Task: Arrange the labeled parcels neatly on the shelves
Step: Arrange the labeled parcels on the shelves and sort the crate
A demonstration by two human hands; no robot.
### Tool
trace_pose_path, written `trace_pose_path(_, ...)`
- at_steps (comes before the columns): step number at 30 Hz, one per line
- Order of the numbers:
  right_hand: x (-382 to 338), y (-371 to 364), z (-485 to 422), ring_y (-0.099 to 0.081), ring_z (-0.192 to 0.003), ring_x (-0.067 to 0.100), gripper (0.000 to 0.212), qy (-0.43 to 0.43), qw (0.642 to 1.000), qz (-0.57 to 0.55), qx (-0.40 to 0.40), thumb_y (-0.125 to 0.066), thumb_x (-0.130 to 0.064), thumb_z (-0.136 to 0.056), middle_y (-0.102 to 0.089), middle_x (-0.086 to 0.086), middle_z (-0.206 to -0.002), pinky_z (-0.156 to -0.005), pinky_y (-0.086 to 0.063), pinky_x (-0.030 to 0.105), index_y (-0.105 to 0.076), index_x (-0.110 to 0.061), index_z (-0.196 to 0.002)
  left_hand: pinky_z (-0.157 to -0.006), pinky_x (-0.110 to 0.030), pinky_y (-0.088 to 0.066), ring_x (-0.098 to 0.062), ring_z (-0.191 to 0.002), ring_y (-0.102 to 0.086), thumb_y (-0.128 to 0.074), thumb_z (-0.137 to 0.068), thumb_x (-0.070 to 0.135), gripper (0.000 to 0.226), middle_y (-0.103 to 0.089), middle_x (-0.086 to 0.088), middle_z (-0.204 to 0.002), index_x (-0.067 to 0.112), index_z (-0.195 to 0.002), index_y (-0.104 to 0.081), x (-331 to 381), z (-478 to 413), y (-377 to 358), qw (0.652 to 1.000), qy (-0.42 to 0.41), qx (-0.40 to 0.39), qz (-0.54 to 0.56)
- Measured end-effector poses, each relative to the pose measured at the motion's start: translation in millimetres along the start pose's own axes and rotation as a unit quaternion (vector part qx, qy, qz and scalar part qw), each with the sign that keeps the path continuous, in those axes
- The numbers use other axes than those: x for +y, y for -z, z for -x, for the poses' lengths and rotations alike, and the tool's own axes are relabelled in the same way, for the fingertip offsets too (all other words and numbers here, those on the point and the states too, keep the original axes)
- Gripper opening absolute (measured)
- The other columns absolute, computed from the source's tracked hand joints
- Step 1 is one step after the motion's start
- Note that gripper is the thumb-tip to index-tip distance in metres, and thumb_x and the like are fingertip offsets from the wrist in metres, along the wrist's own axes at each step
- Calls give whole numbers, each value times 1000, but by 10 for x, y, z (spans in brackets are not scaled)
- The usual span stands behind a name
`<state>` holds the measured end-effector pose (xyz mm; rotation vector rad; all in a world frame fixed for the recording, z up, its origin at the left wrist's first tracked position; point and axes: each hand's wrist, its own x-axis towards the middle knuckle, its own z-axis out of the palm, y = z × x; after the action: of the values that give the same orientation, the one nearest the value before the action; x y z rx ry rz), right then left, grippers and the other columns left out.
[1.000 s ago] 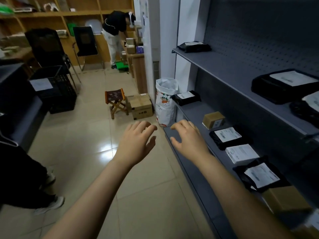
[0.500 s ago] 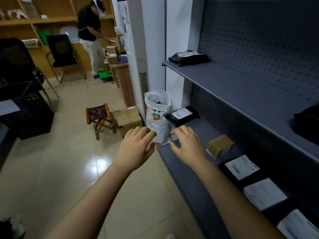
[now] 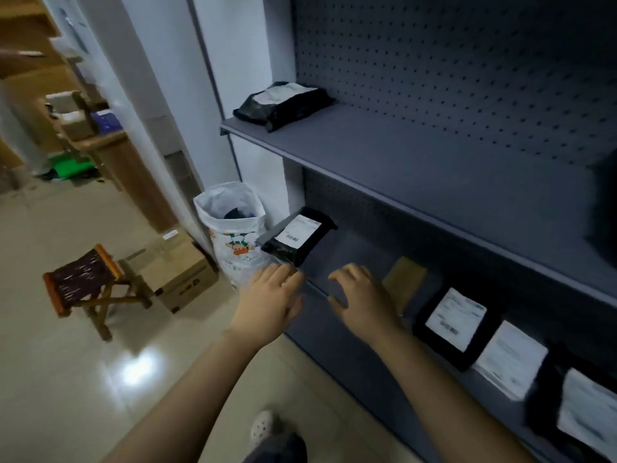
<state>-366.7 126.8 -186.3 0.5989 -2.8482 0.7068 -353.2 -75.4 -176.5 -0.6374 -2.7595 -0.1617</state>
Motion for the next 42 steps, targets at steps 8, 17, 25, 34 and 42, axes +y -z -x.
trace_pose_path(8, 56, -523, -27, -49, -115, 20, 32, -224, 973, 18, 53, -61, -25, -92, -53, -1, -120, -89, -40, 27, -58, -18, -123, -64, -33, -46, -27, -76, -55, -52, -79, 28, 23, -59, -4, -88, 20, -101, -51, -636, -707, -549, 971, -228, -11, 72)
trace_pose_path(17, 370, -889, 295, -61, -100, 27, 29, -412, 903, 17, 121, -74, -17, -82, -63, 6, -109, -84, -49, 34, -66, -13, -109, -72, -32, -52, -22, -82, -63, -45, -83, 34, 31, -65, 0, -94, 20, -99, -67, -446, -1067, -1427, 934, -305, -124, 140)
trace_pose_path(25, 1070, -1460, 443, -59, -109, 28, 35, -470, 876, -14, 111, -71, -19, -86, -60, 10, -119, -86, -50, 34, -64, -11, -120, -73, -29, -51, -19, -84, -62, -47, -83, 36, 29, -64, 3, -95, 22, -102, -65, -153, -1119, -2439, 932, -291, -152, 156)
trace_pose_path(34, 2078, -1742, 225, -58, -109, 32, 50, -495, 848, -48, 182, -68, -18, -88, -52, 15, -127, -92, -50, 41, -51, -7, -134, -99, -36, -45, -24, -126, -43, -59, -92, 26, 55, -36, -2, -147, 18, -144, -40, 318, -1655, -3135, 924, -228, -174, 252)
trace_pose_path(42, 2230, -1897, 127, -59, -101, 29, 31, -454, 863, -57, 214, -62, -11, -92, -56, 12, -116, -86, -45, 28, -60, -7, -122, -87, -18, -41, -8, -133, -37, -58, -95, 27, 65, -9, 9, -162, 23, -152, -26, 409, -1652, -3336, 913, -170, -175, 327)
